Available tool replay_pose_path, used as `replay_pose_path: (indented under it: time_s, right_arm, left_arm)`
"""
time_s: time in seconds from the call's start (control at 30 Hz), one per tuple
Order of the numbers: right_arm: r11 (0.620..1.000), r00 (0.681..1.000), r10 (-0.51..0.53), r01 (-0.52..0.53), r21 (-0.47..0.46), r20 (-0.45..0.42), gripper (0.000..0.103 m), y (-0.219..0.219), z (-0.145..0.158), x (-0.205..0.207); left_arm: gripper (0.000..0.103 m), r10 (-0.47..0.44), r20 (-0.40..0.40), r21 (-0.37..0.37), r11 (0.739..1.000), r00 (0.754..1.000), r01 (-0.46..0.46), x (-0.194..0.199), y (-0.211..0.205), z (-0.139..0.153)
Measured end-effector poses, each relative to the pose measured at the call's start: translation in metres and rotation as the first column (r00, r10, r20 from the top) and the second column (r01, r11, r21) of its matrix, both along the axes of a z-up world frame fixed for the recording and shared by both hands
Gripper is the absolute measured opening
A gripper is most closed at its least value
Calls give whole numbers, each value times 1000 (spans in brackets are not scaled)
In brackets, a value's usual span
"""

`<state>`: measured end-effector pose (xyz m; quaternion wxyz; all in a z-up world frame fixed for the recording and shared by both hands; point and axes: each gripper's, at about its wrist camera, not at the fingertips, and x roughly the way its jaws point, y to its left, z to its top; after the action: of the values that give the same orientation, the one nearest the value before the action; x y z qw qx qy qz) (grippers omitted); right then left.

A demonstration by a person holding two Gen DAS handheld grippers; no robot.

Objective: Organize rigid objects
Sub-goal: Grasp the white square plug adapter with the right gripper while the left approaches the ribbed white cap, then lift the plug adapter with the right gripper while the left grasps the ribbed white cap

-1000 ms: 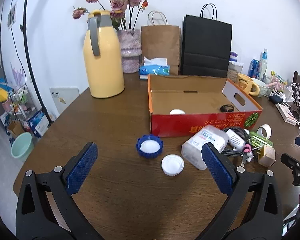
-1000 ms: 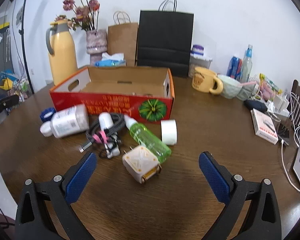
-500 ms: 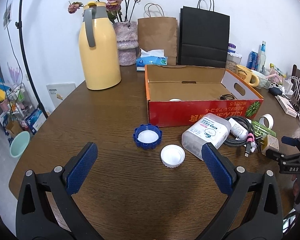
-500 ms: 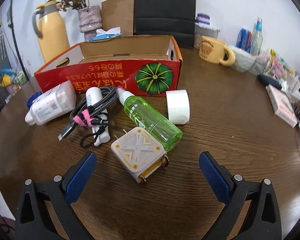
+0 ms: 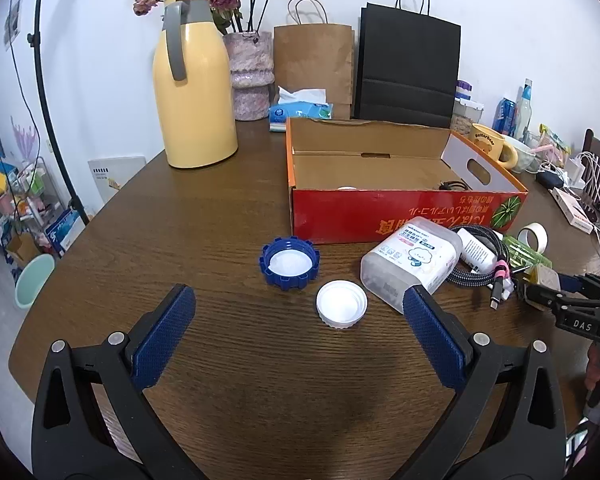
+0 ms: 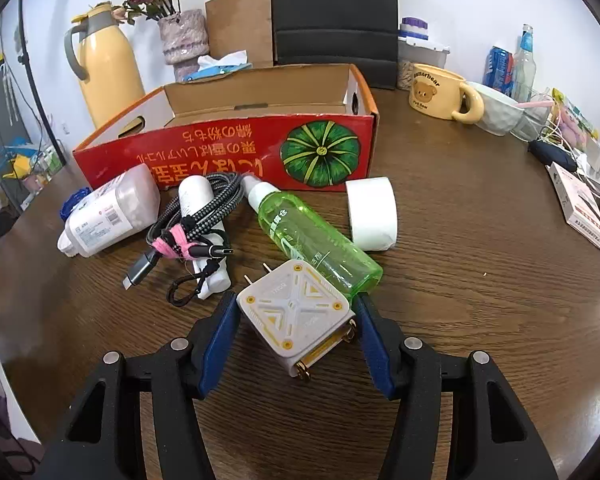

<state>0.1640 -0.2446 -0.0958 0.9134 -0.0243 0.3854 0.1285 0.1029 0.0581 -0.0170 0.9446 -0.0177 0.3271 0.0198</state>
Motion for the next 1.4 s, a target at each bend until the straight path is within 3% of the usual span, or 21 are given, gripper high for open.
replay_pose_path:
  time_s: [0.4,0.8,1.03,1.23,1.4]
  right_arm:
    - [1000,996,-16,16,-7,90,63,1,13,-15]
    - [999,982,-29,32,-12,187,63,2,24,-31]
    - [1000,974,-16,21,-20,227,63,5,28,-38]
    - [1000,972,-12,17,-20,236,63,5,29,-39]
    - [1000,973,-7,12,-24,233,63,6,28,-39]
  left_arm:
    - [103,-2,-39,1,1000,999,2,6,2,-6]
    - [103,-25,-180,37,999,983,32,35,-9,-28]
    - [103,4,-228,29,1000,974,2,54,-13,-43]
    - [101,16,-229,32,999,973,-9,61,-21,-55]
    - [91,26,-209,25,999,978,-22,61,-20,-58]
